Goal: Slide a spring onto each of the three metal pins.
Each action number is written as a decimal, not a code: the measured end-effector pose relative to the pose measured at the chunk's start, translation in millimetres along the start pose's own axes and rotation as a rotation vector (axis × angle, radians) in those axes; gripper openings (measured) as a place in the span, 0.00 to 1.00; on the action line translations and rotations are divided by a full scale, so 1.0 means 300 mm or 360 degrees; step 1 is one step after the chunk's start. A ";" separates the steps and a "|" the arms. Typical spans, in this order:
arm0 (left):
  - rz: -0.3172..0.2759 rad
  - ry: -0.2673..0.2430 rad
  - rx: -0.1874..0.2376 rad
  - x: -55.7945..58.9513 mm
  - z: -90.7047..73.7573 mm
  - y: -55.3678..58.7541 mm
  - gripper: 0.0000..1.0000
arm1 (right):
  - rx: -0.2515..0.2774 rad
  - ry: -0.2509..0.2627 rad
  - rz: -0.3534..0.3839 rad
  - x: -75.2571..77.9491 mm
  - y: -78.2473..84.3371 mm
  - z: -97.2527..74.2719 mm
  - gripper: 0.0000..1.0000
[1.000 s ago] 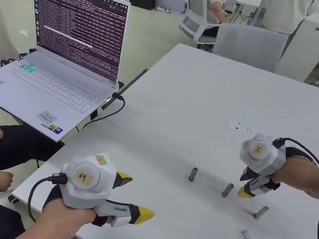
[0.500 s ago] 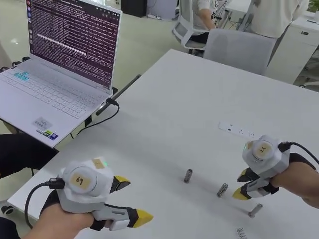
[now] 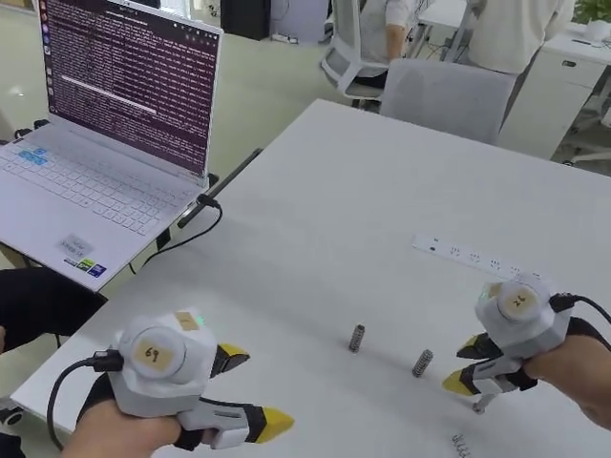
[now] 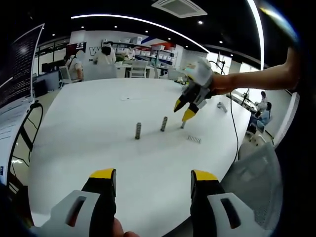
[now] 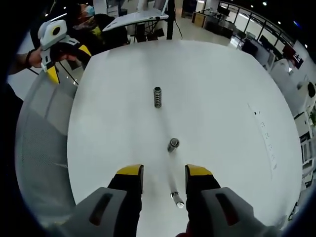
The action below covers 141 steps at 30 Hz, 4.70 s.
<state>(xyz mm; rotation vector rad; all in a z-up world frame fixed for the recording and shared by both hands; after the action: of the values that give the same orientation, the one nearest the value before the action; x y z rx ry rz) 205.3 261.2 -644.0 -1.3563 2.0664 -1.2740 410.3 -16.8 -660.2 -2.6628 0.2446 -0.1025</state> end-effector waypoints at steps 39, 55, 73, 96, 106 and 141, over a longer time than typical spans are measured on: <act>0.0018 0.0009 -0.0009 -0.003 0.011 -0.014 0.57 | 0.0457 0.0196 0.0423 -0.130 0.151 -0.150 0.45; 0.0037 0.0004 0.0002 -0.007 0.017 -0.035 0.59 | 0.0562 0.0260 0.0600 -0.204 0.252 -0.220 0.51; 0.0078 0.0033 -0.0016 -0.002 0.041 -0.063 0.62 | 0.0600 0.0276 0.0695 -0.261 0.307 -0.248 0.58; 0.0167 0.0148 -0.0059 0.032 0.116 -0.098 0.64 | 0.0624 0.0260 0.0783 -0.340 0.341 -0.254 0.63; 0.0278 0.0258 -0.0108 0.079 0.174 -0.125 0.64 | 0.0636 0.0265 0.0806 -0.359 0.352 -0.259 0.64; 0.0688 0.0647 -0.0283 0.273 0.440 -0.186 0.61 | 0.0660 0.0280 0.0849 -0.375 0.382 -0.275 0.66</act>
<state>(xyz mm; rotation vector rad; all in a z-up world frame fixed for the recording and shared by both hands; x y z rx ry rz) 288.4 118.6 -653.5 -0.6795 2.6152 -1.2664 272.8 -132.4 -642.3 -2.1011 0.8767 -0.1912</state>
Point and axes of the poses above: the centre of the closed fingertips' face, and the gripper's own axes: z roughly forward along the fingers, x roughly to its right, y roughly out of its underside, the point moved 9 cm from there along -z, roughly backward along the fingers
